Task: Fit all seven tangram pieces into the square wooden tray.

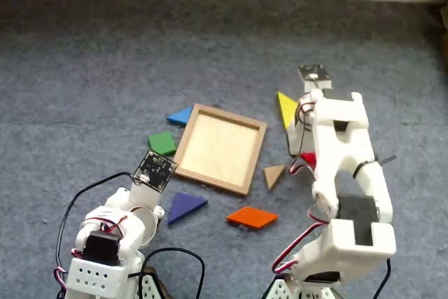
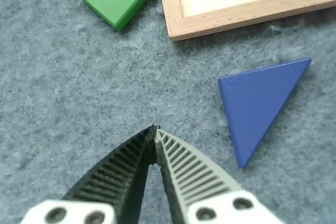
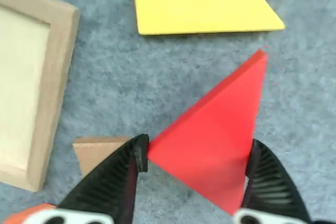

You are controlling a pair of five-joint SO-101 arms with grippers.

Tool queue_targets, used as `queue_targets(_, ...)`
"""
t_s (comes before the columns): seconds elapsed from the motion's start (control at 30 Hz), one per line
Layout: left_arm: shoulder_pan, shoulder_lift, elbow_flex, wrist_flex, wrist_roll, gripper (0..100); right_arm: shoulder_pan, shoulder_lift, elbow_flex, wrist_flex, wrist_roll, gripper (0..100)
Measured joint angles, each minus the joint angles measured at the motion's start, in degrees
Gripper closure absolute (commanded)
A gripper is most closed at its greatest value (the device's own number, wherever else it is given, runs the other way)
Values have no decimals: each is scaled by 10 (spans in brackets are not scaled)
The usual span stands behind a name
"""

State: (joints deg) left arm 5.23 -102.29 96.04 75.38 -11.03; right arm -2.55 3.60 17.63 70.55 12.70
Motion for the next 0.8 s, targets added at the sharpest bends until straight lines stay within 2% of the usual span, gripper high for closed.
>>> queue_targets(0.17,0,0,0,0,0,995,-4,-45,0,38,4,796)
queue_targets(0.3,0,0,0,0,0,995,-59,-60,0,70,-1,796)
queue_targets(0.5,0,0,0,0,0,995,-163,-62,1,81,-125,796)
queue_targets(0.8,0,0,0,0,0,995,-268,-62,-27,66,-319,796)
